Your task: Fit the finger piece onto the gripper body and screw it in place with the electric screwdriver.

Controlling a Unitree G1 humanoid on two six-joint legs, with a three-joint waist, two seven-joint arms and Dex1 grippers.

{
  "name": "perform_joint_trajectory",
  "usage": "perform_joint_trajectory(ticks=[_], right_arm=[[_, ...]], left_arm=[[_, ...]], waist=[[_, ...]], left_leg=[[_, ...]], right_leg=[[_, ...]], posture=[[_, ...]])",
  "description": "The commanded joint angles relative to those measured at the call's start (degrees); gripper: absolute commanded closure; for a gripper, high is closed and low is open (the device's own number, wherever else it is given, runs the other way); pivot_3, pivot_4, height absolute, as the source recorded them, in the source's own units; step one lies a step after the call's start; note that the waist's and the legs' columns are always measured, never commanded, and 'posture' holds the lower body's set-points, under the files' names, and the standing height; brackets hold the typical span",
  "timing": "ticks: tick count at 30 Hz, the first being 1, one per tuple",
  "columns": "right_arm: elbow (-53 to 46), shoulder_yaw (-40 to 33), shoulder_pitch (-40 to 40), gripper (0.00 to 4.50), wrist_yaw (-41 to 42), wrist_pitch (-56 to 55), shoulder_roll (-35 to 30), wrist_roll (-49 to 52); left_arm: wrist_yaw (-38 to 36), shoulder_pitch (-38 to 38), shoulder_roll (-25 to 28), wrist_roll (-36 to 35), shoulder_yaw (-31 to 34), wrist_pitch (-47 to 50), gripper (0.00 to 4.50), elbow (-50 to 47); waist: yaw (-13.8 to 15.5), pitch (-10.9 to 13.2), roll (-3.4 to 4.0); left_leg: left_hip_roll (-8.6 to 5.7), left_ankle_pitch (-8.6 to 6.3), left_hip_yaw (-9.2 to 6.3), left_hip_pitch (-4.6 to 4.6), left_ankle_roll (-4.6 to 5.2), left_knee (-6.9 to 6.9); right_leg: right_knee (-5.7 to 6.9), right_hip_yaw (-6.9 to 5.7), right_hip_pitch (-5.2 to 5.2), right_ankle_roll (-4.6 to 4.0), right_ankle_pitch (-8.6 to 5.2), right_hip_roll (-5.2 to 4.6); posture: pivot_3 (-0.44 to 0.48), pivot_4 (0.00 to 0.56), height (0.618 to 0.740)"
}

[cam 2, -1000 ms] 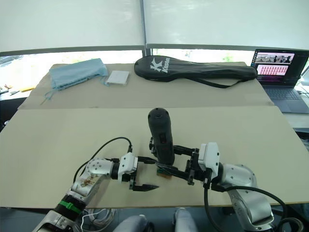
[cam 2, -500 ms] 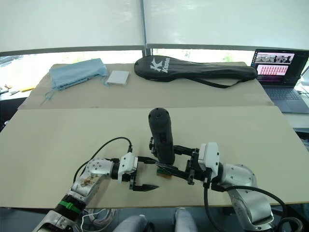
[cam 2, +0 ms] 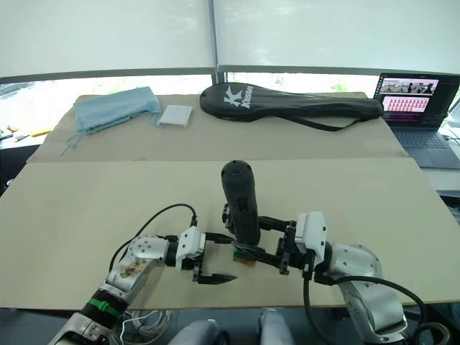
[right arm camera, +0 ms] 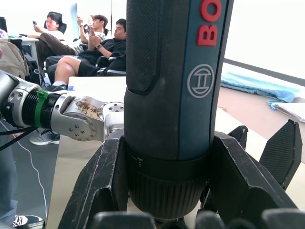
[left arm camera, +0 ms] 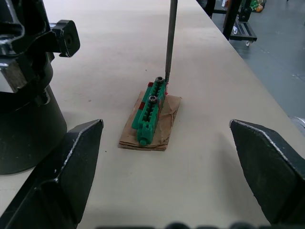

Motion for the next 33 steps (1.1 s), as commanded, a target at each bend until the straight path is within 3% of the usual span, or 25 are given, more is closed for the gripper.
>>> perform_joint_trajectory(ticks=[1,33], right_arm=[[-1.93,-0.84,-0.68,2.57,-0.06,-1.30,0.14,1.49],[-3.10,-1.21,-0.01,2.57,0.50,0.89,-0.82,4.04]], left_arm=[[0.04,0.66,0.10,0.55,-0.91,0.33,0.00,0.40],[0.07,0.90,0.19,0.54,-1.03,0.26,0.00,0.35]], waist=[[0.00,0.00,0.00],[0.01,0.00,0.00]], left_leg=[[0.00,0.00,0.00,0.00,0.00,0.00],[0.00,0.00,0.00,0.00,0.00,0.00]], right_leg=[[0.00,0.00,0.00,0.00,0.00,0.00],[0.00,0.00,0.00,0.00,0.00,0.00]], posture=[[0.000,0.150,0.740],[0.000,0.150,0.740]])
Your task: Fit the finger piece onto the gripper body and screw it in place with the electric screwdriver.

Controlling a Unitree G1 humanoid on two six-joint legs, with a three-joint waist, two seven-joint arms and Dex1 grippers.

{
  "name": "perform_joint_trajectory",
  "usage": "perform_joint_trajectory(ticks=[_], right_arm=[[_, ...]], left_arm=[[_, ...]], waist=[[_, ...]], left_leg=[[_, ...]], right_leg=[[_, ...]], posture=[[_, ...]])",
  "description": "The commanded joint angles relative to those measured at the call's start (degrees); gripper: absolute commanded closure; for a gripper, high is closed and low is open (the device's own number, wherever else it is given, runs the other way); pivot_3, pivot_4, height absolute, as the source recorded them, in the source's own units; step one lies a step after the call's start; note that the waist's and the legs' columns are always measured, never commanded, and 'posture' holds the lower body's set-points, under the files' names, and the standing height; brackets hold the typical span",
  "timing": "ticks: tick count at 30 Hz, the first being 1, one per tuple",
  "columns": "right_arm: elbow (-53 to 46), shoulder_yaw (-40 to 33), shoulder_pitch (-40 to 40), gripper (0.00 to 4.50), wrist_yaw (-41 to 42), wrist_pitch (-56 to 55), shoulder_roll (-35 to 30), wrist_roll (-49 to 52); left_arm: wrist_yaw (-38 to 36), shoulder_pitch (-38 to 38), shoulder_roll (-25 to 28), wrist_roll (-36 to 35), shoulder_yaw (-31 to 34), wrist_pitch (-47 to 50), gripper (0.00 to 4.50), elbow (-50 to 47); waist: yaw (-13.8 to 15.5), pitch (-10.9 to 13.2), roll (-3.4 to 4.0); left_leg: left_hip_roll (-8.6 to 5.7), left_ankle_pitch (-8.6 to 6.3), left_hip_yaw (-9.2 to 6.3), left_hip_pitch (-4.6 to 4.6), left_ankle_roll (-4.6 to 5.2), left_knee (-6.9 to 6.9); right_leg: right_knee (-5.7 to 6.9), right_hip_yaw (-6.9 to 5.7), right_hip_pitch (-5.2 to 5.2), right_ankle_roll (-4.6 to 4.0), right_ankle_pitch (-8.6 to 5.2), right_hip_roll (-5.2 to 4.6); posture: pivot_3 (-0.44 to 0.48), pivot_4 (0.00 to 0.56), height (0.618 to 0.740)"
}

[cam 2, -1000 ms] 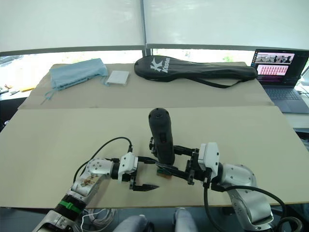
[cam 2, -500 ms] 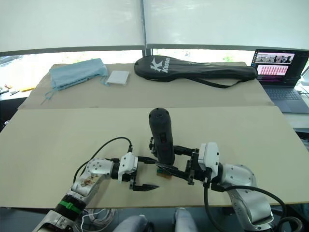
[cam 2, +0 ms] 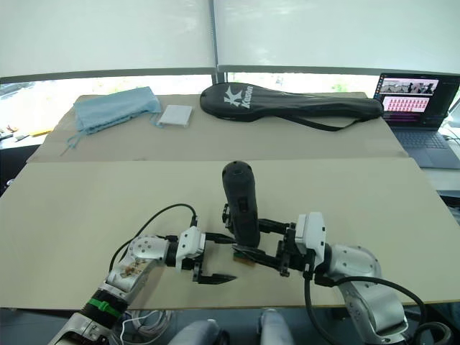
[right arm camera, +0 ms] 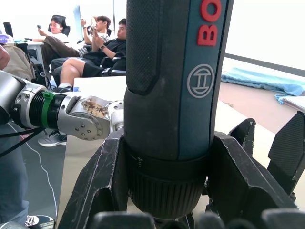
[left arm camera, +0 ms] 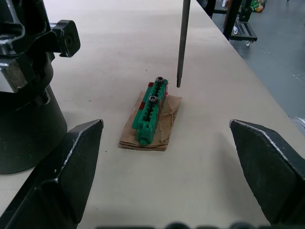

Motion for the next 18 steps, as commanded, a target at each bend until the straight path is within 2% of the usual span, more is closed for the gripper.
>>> perform_joint_trajectory(ticks=[1,8,18], right_arm=[[-3.27,-1.85,-0.71,2.57,-0.09,-0.59,-0.17,2.94],[-2.97,-3.96,-1.69,2.57,-1.38,-1.38,0.19,3.64],[-1.71,-3.26,-1.61,2.57,-0.79,-1.82,0.26,2.63]], left_arm=[[-0.19,0.86,0.18,0.53,-1.03,0.28,0.00,0.38],[-0.32,0.92,0.04,0.45,-1.16,0.25,0.00,0.50],[-0.12,1.04,-0.02,0.48,-1.23,0.55,0.00,0.22]], waist=[[0.00,0.00,0.00],[0.01,0.00,0.00],[0.02,0.00,0.00]], left_leg=[[0.00,0.00,0.00,0.00,0.00,0.00],[0.00,0.00,0.00,0.00,0.00,0.00],[0.00,0.00,0.00,0.00,0.00,0.00]], right_leg=[[0.00,0.00,0.00,0.00,0.00,0.00],[0.00,0.00,0.00,0.00,0.00,0.00],[0.00,0.01,0.00,0.00,0.00,0.00]], posture=[[0.000,0.150,0.740],[0.000,0.150,0.740],[0.000,0.150,0.740]])
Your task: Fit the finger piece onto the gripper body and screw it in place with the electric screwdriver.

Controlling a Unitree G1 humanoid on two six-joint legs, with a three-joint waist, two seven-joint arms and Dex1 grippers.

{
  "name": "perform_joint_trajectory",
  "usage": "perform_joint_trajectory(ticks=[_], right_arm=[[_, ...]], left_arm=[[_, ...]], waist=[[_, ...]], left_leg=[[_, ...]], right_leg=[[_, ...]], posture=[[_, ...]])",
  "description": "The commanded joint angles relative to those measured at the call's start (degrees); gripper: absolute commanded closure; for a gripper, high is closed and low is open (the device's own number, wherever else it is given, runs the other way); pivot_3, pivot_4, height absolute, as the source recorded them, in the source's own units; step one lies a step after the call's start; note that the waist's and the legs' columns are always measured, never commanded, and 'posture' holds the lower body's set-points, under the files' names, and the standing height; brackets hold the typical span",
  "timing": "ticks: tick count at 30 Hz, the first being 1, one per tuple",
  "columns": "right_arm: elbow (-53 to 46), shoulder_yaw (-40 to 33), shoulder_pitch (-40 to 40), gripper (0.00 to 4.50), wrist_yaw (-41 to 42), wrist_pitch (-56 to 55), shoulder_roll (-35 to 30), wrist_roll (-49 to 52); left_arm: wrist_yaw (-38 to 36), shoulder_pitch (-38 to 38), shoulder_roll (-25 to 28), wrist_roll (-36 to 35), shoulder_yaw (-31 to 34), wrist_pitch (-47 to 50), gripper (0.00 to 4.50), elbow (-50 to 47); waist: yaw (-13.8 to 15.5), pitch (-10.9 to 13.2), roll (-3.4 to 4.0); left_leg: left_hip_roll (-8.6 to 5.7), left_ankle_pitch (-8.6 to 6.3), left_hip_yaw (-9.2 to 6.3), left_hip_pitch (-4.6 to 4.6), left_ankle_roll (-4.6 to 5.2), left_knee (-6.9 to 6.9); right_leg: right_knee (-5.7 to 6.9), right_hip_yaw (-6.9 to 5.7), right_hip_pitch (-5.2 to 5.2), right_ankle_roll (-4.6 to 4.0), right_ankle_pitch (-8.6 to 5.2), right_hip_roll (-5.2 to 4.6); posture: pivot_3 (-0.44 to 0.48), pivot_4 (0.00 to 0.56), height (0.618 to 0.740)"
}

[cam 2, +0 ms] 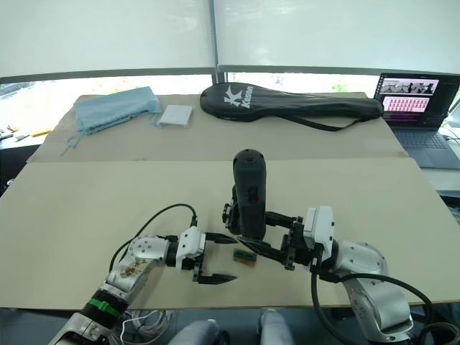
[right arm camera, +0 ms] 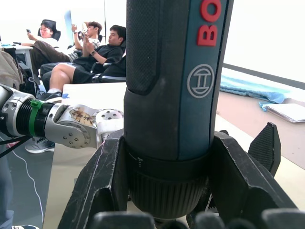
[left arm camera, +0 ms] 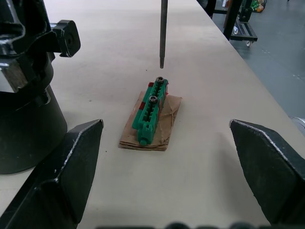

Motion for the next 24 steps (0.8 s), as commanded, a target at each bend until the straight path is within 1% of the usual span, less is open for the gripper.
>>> perform_joint_trajectory(ticks=[1,24], right_arm=[[-1.39,-0.61,-0.92,2.57,0.52,-1.95,0.29,0.78],[-0.79,-0.24,-1.36,2.57,0.64,-2.93,1.56,-1.21]], left_arm=[[-0.03,1.03,-0.01,0.49,-1.17,0.56,0.00,0.21],[-0.10,0.85,0.22,0.47,-0.97,0.55,0.00,0.23]], waist=[[0.00,0.00,0.00],[0.00,0.00,0.00]], left_leg=[[0.00,0.00,0.00,0.00,0.00,0.00],[0.00,0.00,0.00,0.00,0.00,0.00]], right_leg=[[0.00,0.00,0.00,0.00,0.00,0.00],[0.00,0.00,0.00,0.00,0.00,0.00]], posture=[[0.000,0.150,0.740],[0.000,0.150,0.740]])
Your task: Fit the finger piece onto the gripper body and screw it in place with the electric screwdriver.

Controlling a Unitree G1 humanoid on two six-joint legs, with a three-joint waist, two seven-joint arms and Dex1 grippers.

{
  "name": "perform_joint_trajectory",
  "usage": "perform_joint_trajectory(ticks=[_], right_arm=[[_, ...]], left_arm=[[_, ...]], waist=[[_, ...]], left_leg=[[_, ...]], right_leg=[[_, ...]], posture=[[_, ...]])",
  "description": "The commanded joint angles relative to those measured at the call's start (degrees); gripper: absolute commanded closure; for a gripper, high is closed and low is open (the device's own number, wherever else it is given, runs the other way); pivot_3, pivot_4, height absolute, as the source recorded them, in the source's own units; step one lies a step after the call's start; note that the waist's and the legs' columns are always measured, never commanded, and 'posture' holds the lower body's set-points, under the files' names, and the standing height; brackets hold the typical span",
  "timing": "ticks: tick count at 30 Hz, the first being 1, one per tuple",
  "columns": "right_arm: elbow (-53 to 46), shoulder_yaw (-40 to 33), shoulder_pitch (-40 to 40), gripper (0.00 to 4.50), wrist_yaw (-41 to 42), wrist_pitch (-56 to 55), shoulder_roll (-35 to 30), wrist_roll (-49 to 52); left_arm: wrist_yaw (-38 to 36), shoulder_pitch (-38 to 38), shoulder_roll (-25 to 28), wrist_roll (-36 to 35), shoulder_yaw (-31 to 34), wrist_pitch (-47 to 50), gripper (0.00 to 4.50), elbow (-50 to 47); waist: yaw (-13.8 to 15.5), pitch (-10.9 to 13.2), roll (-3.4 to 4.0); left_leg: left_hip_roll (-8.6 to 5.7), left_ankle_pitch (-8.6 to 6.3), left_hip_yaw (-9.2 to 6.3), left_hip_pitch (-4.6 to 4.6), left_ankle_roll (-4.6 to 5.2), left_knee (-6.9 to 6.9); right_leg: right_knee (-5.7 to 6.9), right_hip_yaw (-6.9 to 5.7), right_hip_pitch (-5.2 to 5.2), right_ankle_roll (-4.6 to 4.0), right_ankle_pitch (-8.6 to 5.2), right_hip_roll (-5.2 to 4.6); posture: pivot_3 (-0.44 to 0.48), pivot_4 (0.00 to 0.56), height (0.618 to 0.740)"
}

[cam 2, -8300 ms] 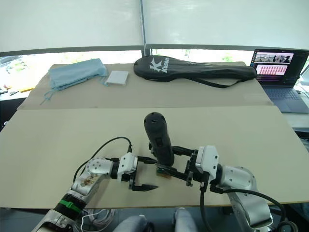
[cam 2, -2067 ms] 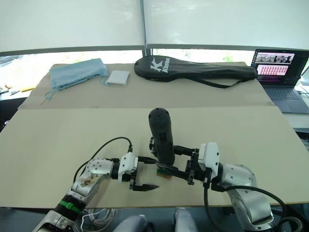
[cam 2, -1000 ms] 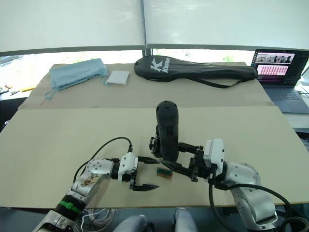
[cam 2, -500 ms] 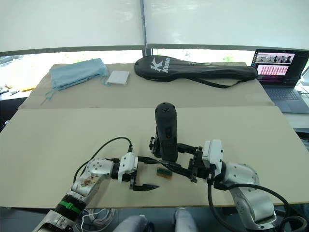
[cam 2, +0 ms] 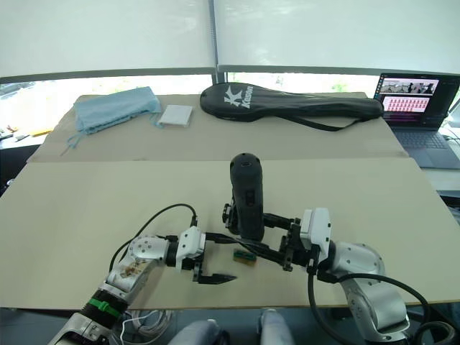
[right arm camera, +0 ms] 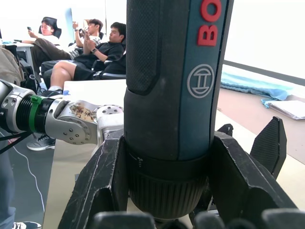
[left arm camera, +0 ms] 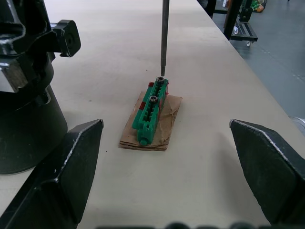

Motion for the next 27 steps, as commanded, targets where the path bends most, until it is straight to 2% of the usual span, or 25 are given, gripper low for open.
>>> perform_joint_trajectory(ticks=[1,27], right_arm=[[-1.53,-0.69,-1.39,2.57,-0.06,-2.68,0.51,0.56],[-1.06,-0.04,-1.80,2.57,0.19,-2.67,1.18,-0.42]], left_arm=[[-0.16,0.85,0.22,0.47,-0.96,0.46,0.00,0.32],[0.11,1.02,0.25,0.53,-0.85,0.35,0.00,0.33]], waist=[[0.00,0.00,0.00],[0.00,0.00,0.00]], left_leg=[[0.00,0.00,0.00,0.00,0.00,0.00],[0.00,0.00,0.00,0.00,0.00,0.00]], right_leg=[[0.00,0.00,0.00,0.00,0.00,0.00],[0.00,0.00,0.00,0.00,0.00,0.00]], posture=[[0.000,0.150,0.740],[0.000,0.150,0.740]])
